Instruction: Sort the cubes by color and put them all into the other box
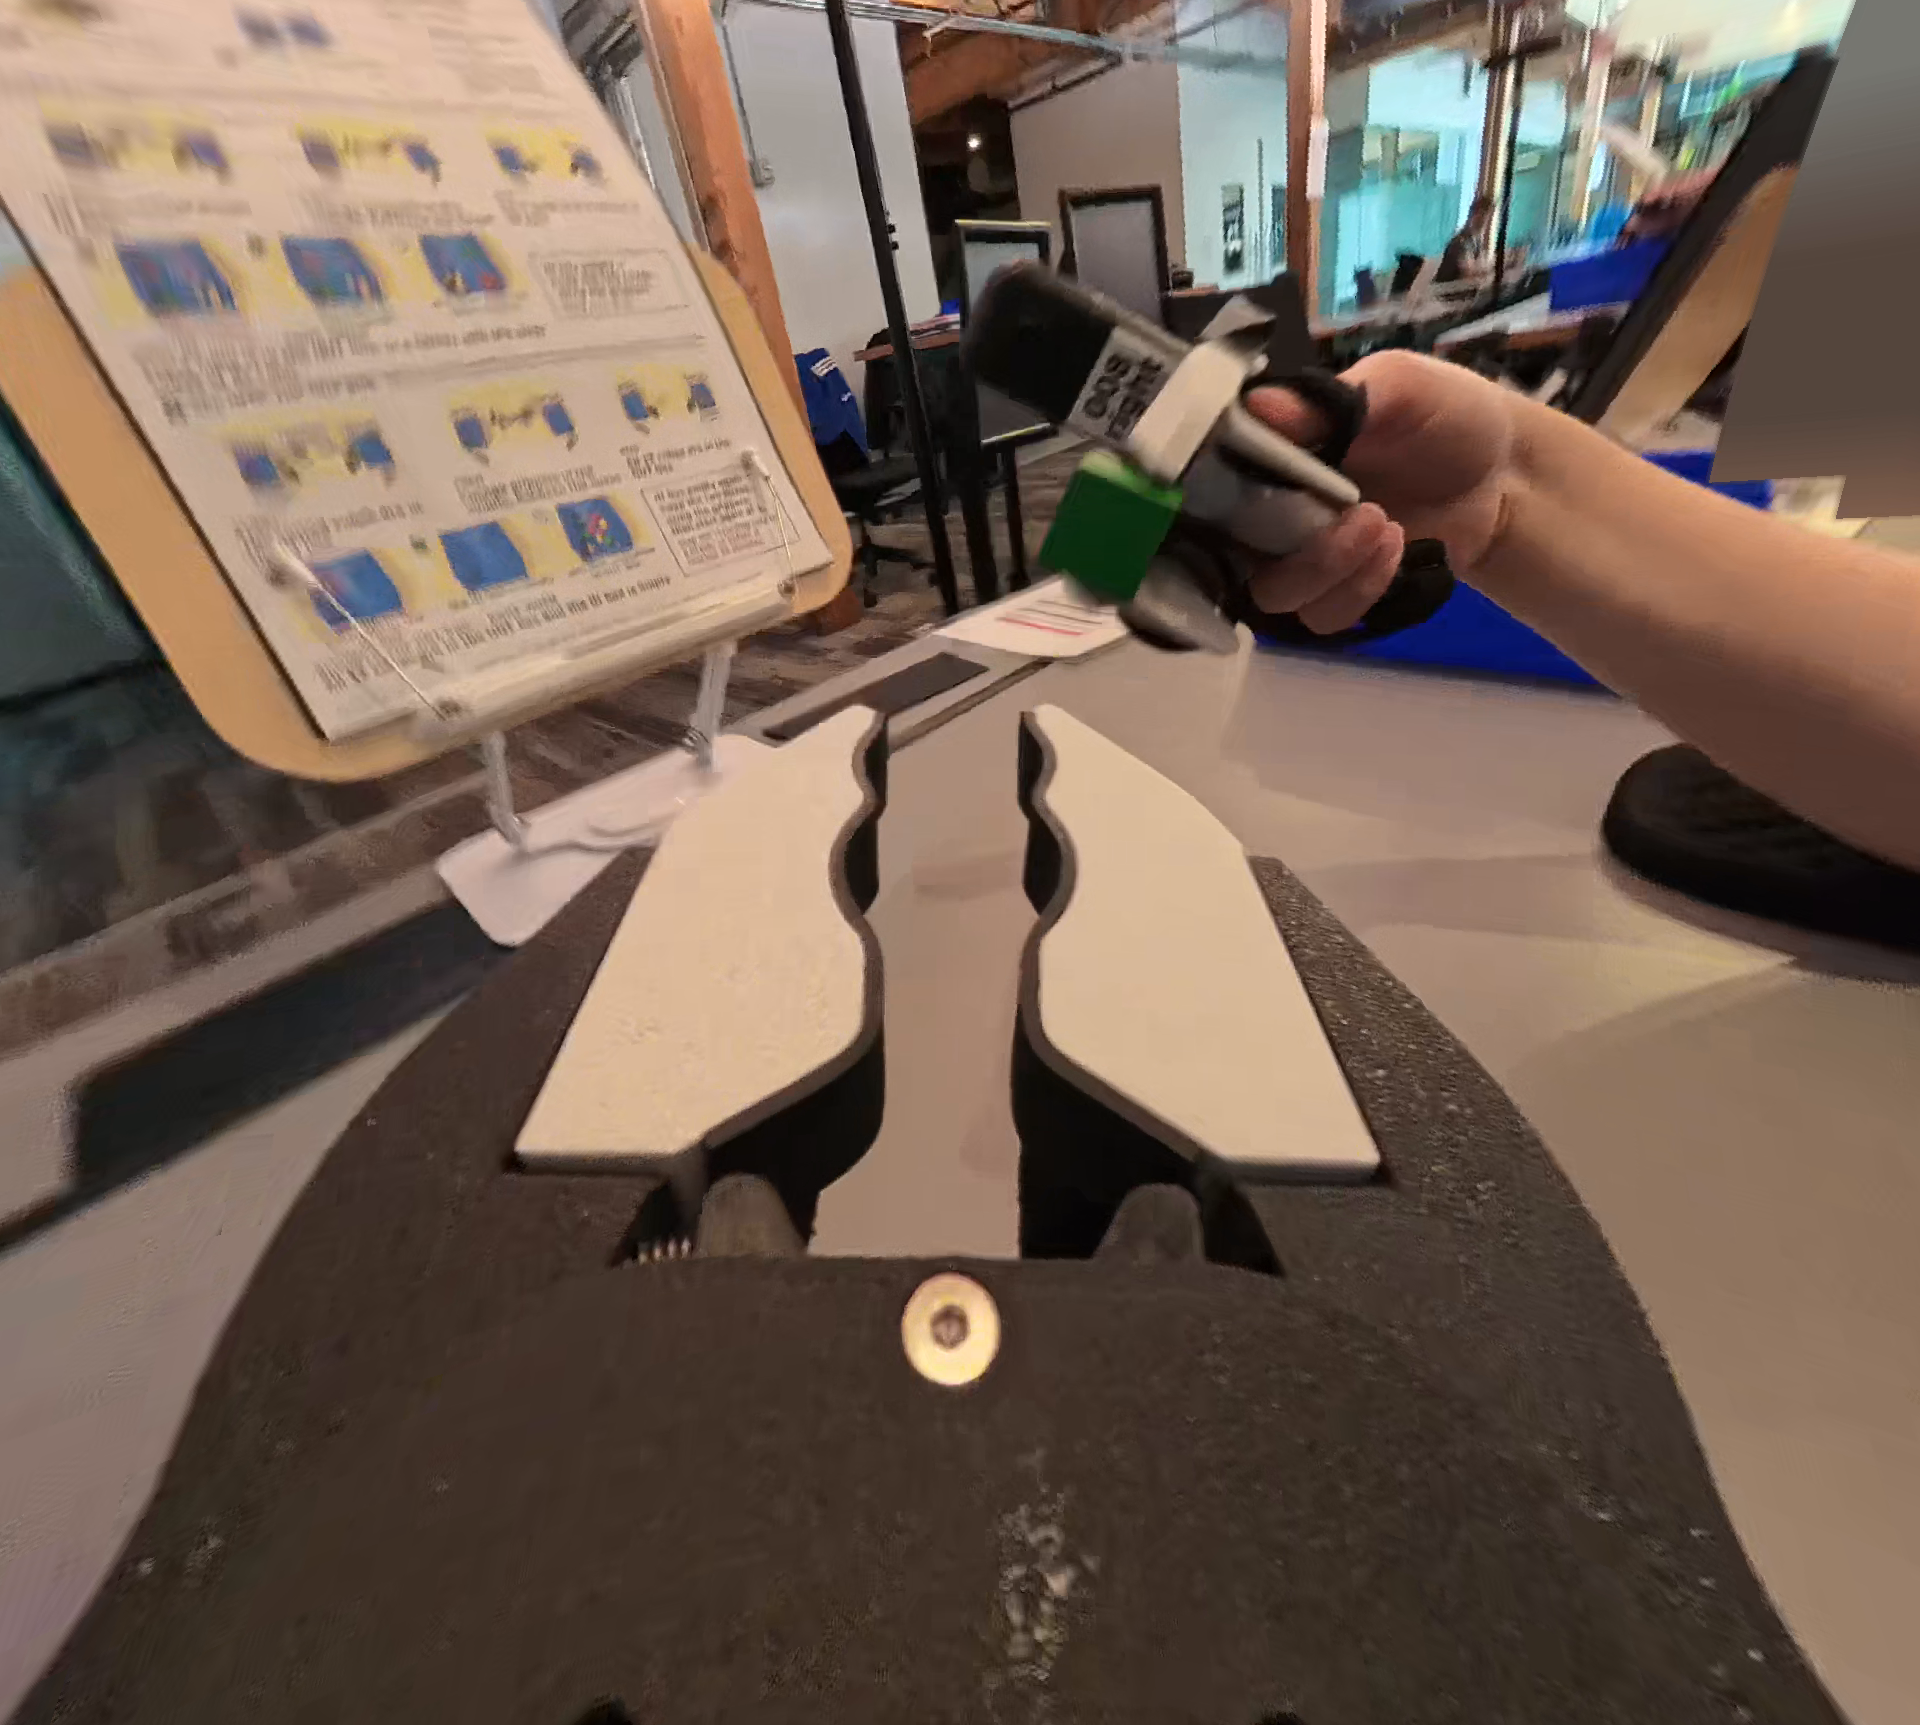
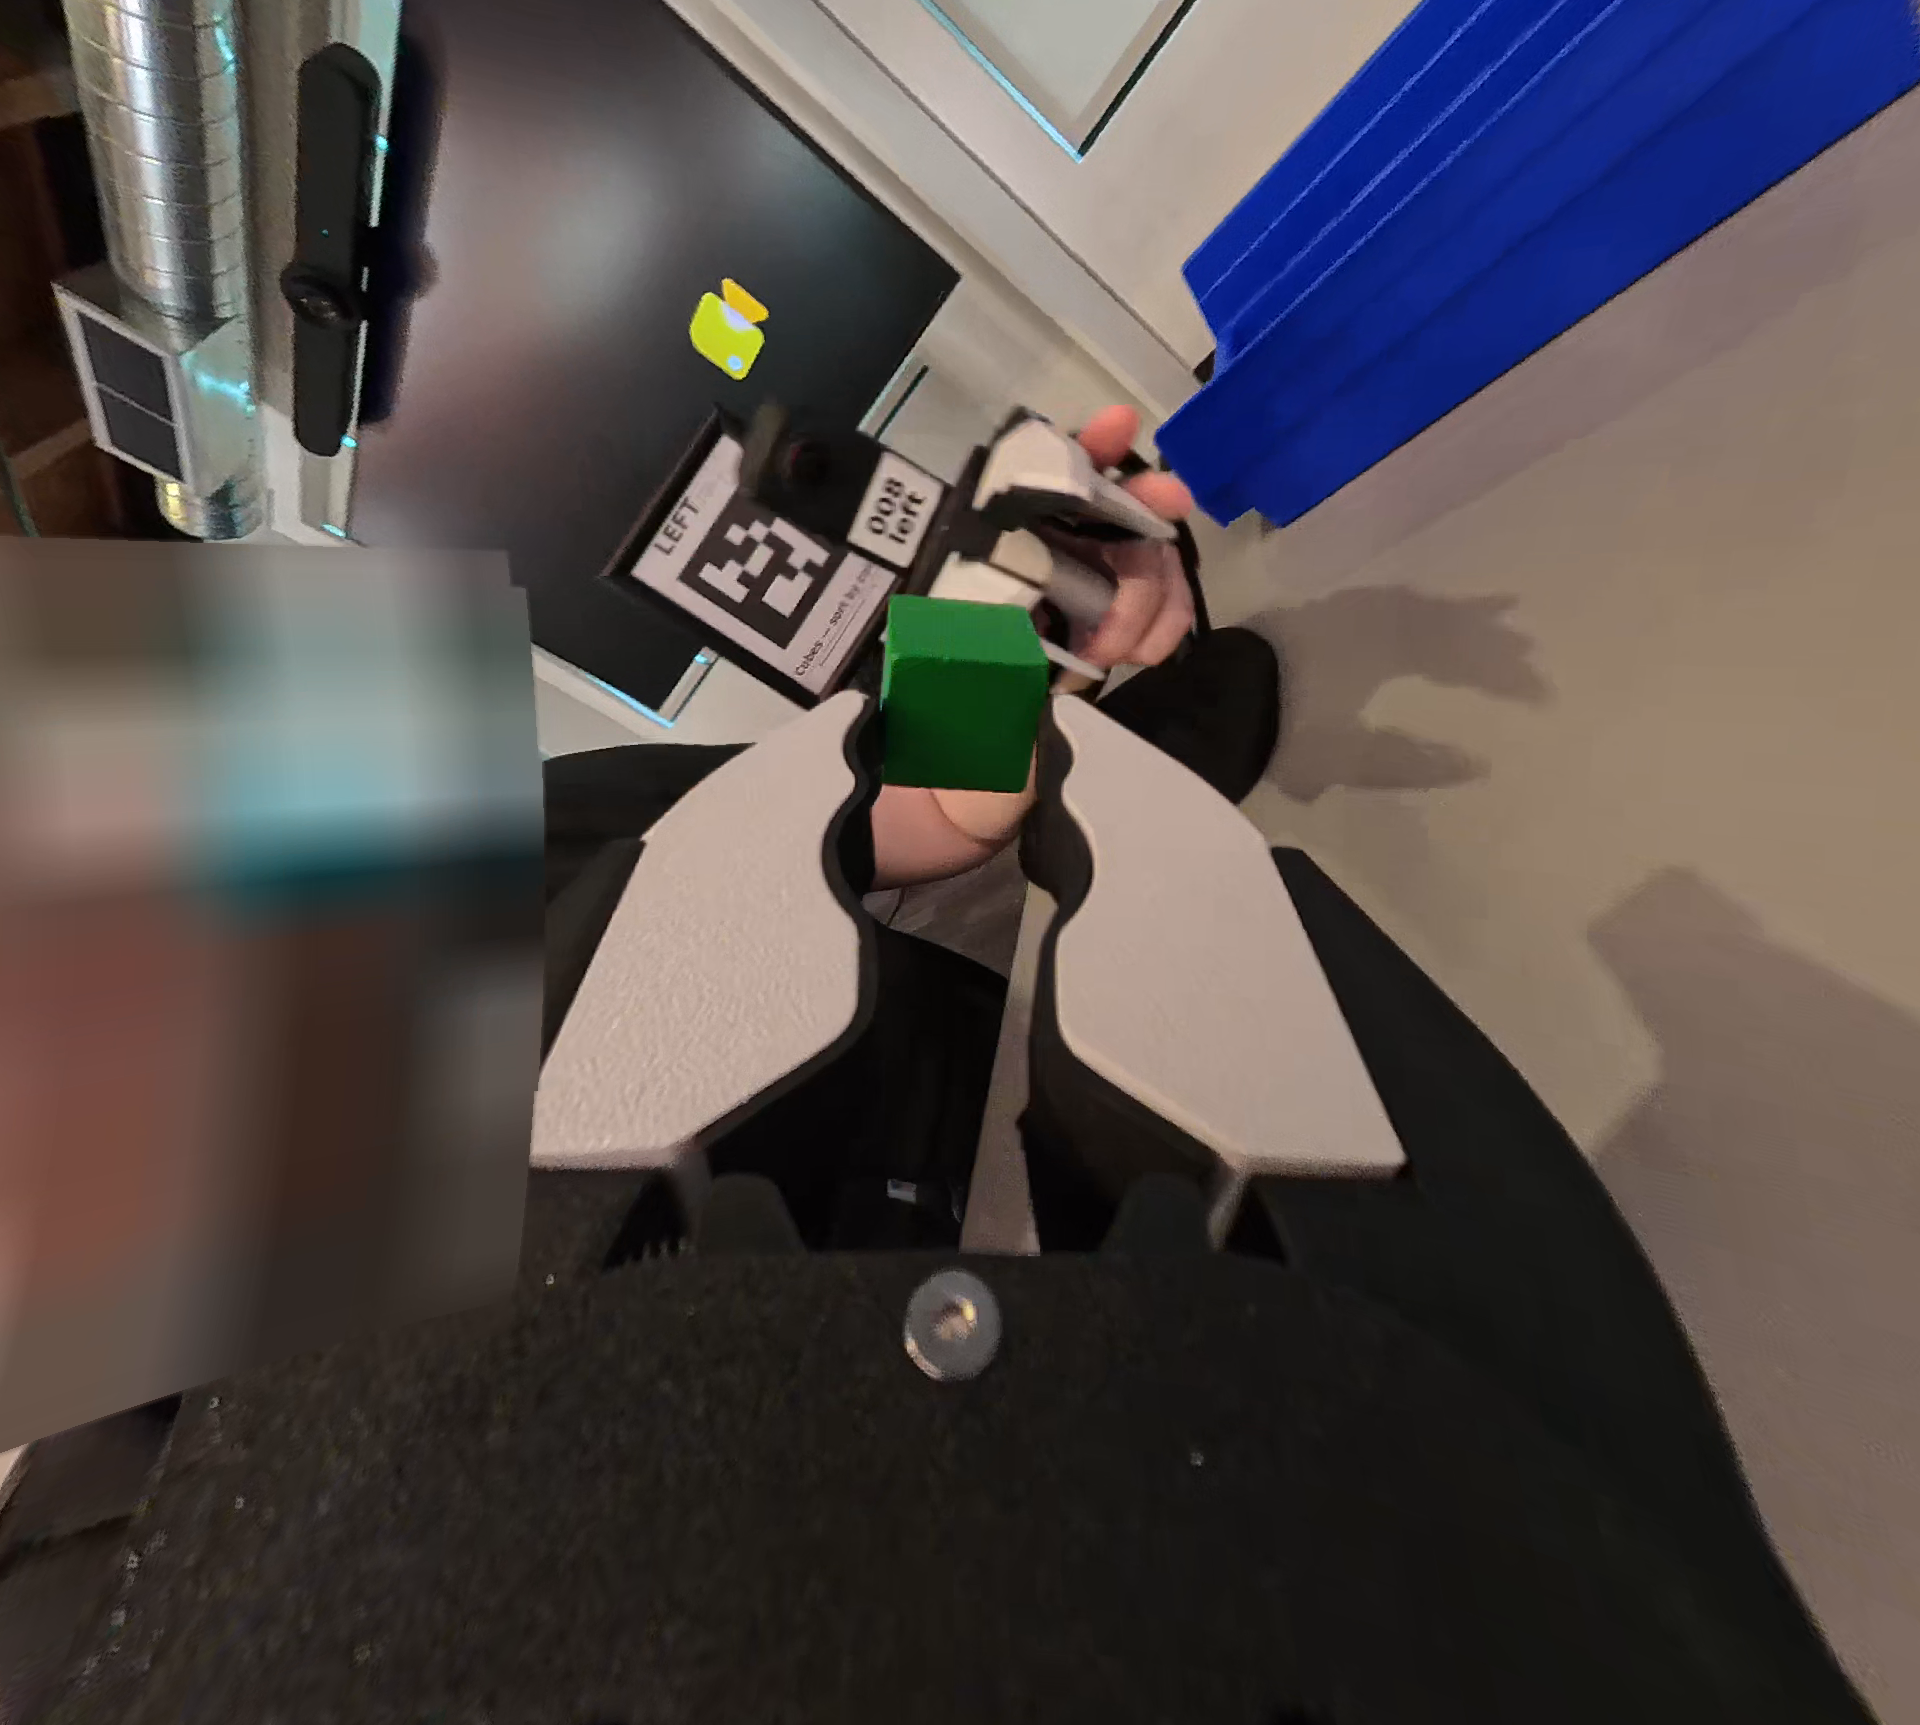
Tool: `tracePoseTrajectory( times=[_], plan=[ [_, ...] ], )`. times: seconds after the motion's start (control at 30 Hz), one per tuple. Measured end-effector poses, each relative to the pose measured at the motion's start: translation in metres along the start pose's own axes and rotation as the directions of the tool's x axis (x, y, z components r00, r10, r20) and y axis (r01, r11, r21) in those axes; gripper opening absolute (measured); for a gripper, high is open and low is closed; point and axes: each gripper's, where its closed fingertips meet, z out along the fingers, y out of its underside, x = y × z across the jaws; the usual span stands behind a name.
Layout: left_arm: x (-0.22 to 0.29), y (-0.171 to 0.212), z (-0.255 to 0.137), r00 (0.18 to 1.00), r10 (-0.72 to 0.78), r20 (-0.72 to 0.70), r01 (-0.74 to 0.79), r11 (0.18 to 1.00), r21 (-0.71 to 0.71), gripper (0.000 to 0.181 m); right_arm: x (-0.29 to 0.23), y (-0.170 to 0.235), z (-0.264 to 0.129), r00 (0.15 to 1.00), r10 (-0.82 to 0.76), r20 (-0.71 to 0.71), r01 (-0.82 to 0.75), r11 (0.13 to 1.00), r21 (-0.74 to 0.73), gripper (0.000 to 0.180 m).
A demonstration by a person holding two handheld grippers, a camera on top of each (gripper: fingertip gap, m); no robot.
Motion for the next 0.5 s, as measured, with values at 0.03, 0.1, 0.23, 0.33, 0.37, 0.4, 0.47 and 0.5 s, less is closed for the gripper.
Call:
tracePoseTrajectory(
  times=[0.03,0.1,0.23,0.33,0.37,0.4,0.47,0.5],
  plan=[
    [-0.002,0.010,0.001,0.999,-0.046,-0.016,0.046,0.999,-0.010,0.020,-0.005,-0.003,-0.009,1.000,-0.018,-0.011,0.018,1.000,0.016,0.028],
    [-0.006,0.035,0.005,0.999,-0.046,-0.001,0.046,0.996,-0.081,0.019,-0.020,-0.009,-0.029,0.997,-0.063,-0.034,0.064,0.997,0.047,0.028],
    [-0.008,0.076,0.010,0.995,0.087,0.039,-0.075,0.967,-0.243,0.017,-0.057,-0.006,-0.083,0.956,-0.191,-0.223,0.214,0.973,0.086,0.028],
    [-0.007,0.087,0.011,0.988,0.142,0.056,-0.119,0.945,-0.306,0.016,-0.073,0.005,-0.146,0.851,-0.180,-0.493,0.271,0.955,0.118,0.028],
    [-0.006,0.086,0.012,0.986,0.157,0.060,-0.131,0.942,-0.309,0.016,-0.073,0.016,-0.174,0.786,-0.151,-0.600,0.259,0.961,0.098,0.028],
    [-0.006,0.084,0.013,0.986,0.157,0.061,-0.131,0.942,-0.310,0.016,-0.070,0.030,-0.207,0.691,-0.109,-0.715,0.227,0.971,0.072,0.028],
    [-0.005,0.079,0.016,0.989,0.130,0.064,-0.105,0.947,-0.303,0.016,-0.062,0.069,-0.286,0.433,-0.001,-0.902,0.085,0.996,0.039,0.028],
    [-0.005,0.077,0.017,0.991,0.115,0.066,-0.091,0.950,-0.298,0.016,-0.060,0.094,-0.326,0.301,0.057,-0.952,-0.013,0.998,0.056,0.028]
  ],
)
